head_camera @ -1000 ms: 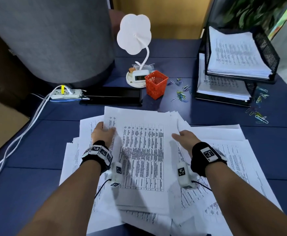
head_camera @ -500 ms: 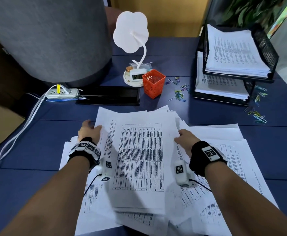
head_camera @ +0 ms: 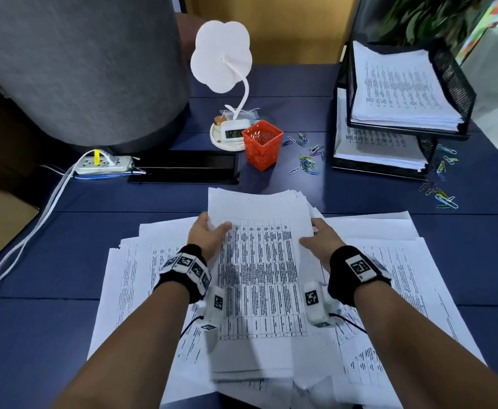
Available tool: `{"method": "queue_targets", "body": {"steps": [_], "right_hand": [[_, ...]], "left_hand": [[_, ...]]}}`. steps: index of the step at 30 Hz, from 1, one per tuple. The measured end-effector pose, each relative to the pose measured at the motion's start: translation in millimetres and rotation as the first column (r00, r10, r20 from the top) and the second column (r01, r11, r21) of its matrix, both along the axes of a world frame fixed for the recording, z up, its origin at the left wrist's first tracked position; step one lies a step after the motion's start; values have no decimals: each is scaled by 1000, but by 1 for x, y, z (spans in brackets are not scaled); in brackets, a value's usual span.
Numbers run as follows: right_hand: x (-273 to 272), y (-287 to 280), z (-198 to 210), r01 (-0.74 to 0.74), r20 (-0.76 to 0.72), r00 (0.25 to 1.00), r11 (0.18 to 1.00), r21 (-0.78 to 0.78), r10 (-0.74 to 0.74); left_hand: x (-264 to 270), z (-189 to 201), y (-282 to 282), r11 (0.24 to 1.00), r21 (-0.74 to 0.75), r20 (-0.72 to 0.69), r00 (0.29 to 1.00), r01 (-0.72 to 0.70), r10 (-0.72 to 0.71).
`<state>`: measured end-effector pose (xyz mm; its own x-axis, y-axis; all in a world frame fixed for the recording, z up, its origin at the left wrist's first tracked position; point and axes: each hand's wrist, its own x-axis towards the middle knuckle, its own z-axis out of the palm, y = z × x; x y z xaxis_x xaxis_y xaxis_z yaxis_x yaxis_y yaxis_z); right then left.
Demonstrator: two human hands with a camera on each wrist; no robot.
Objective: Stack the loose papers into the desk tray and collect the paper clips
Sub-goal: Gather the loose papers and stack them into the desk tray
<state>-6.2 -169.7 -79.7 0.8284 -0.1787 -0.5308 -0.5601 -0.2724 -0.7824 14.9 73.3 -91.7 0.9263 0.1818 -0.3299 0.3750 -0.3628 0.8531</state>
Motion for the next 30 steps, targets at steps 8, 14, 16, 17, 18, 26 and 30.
{"method": "queue_targets", "body": {"steps": [8,14,16,17,18,26,30], "right_hand": [[-12,-6,8,142,60,986,978,155,-153],[-8,-23,25,305,164,929,937,170,-332],[-5,-27,39,336,224,901,924,184,-373],[-4,-28,49,339,261,887,921,191,-381],[-2,-27,59,338,300,873,920,201,-386],[3,-11,139,267,661,659,933,240,-359],[0,-4,155,217,745,576,942,257,-336]], "left_hand": [[-1,20,-35,971,-217,187,981,96,-55],[13,38,-41,944,-328,187,982,46,17],[12,37,-40,974,-187,111,988,129,-109],[11,37,-39,977,-144,104,984,157,-143],[10,41,-40,978,-134,121,982,161,-145],[3,123,-54,977,-207,545,835,48,75],[1,130,-56,963,-265,607,783,41,133]]}}
